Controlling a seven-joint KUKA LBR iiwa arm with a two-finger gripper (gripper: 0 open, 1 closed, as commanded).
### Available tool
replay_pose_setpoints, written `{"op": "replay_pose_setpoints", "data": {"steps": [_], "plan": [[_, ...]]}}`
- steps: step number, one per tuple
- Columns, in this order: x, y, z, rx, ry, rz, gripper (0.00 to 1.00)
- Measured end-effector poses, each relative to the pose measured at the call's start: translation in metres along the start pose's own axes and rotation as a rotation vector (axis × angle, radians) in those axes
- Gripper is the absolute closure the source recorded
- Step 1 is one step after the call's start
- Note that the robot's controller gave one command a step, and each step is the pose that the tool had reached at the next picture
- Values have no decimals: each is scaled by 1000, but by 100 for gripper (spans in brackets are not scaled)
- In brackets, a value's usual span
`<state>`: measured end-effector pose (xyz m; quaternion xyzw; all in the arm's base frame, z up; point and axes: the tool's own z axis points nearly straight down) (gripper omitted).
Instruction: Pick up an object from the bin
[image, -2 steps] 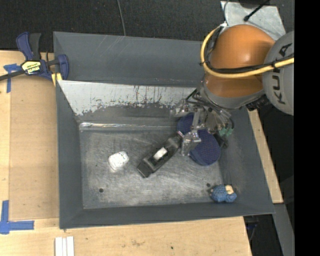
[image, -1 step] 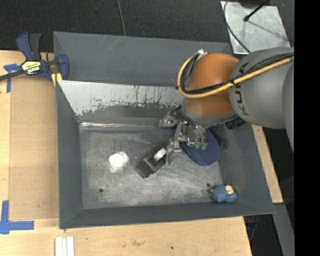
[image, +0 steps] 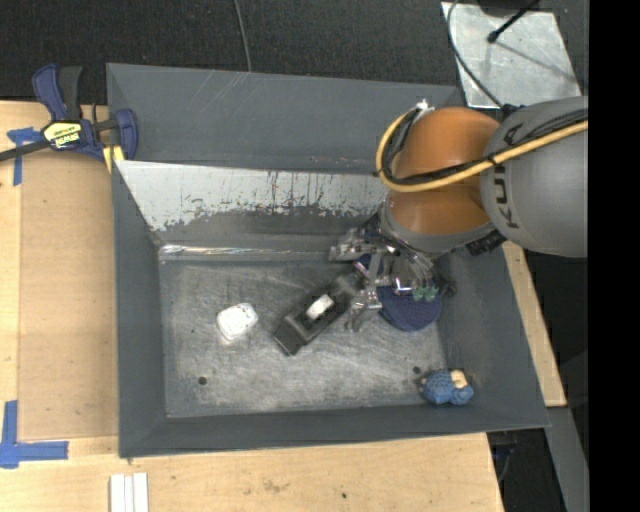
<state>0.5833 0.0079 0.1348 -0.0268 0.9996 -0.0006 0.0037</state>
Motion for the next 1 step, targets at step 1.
{"op": "replay_pose_setpoints", "data": {"steps": [1], "plan": [[15, 45, 58, 5, 0, -141, 0]]}}
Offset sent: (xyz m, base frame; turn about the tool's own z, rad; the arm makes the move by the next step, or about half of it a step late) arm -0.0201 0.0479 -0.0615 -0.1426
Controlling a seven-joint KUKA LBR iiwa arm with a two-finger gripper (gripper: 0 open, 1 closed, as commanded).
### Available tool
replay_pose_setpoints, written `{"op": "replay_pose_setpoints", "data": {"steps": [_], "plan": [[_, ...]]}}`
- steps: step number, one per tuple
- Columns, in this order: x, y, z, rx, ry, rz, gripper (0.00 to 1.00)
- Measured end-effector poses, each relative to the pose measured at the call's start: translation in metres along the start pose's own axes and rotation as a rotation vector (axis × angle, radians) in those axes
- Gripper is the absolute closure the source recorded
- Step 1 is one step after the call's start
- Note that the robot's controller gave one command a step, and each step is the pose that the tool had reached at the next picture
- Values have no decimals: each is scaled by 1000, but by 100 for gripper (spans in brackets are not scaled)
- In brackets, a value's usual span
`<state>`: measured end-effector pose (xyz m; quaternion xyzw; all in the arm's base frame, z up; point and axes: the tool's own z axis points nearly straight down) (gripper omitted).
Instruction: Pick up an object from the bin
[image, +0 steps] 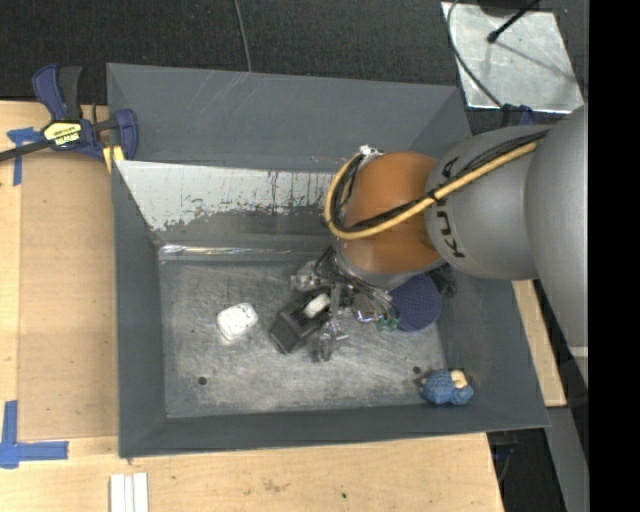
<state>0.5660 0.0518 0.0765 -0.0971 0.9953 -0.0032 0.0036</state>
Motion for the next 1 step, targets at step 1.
{"op": "replay_pose_setpoints", "data": {"steps": [1], "plan": [[-1, 0, -1, -1, -3, 1, 100]]}}
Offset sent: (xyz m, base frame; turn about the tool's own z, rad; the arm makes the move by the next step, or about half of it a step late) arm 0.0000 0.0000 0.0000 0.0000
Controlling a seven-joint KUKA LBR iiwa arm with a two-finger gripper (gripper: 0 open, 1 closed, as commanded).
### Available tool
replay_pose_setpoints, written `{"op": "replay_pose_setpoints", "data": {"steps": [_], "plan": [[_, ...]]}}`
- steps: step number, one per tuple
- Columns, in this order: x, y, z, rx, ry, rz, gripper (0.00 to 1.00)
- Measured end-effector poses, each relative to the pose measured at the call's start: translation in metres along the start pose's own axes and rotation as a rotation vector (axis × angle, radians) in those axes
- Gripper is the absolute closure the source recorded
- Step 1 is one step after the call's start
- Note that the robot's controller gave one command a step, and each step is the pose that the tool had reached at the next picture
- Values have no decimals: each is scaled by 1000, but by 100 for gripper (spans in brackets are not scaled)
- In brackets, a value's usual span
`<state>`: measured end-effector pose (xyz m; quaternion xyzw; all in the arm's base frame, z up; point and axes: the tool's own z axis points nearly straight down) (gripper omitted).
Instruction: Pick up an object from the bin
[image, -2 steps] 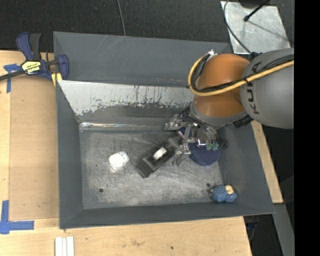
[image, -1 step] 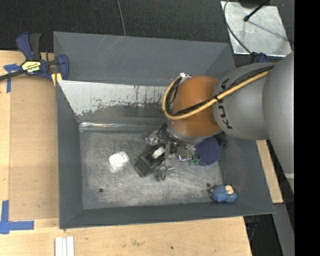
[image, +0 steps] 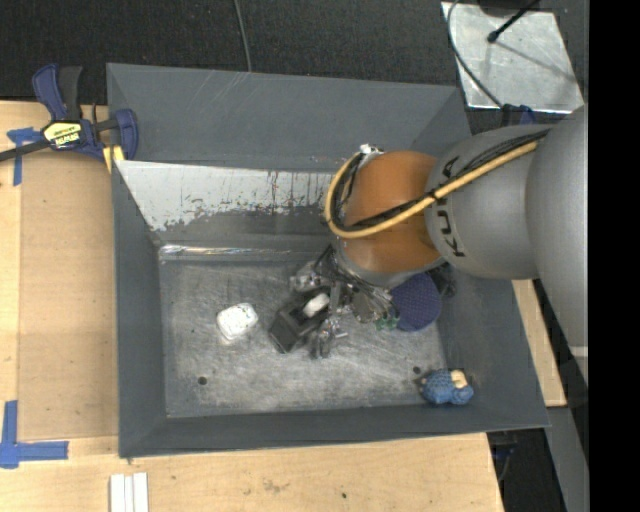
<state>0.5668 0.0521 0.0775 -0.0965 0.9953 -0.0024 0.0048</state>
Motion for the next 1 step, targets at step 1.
{"op": "replay_pose_setpoints", "data": {"steps": [1], "plan": [[-1, -32, -133, -4, 4, -192, 100]]}}
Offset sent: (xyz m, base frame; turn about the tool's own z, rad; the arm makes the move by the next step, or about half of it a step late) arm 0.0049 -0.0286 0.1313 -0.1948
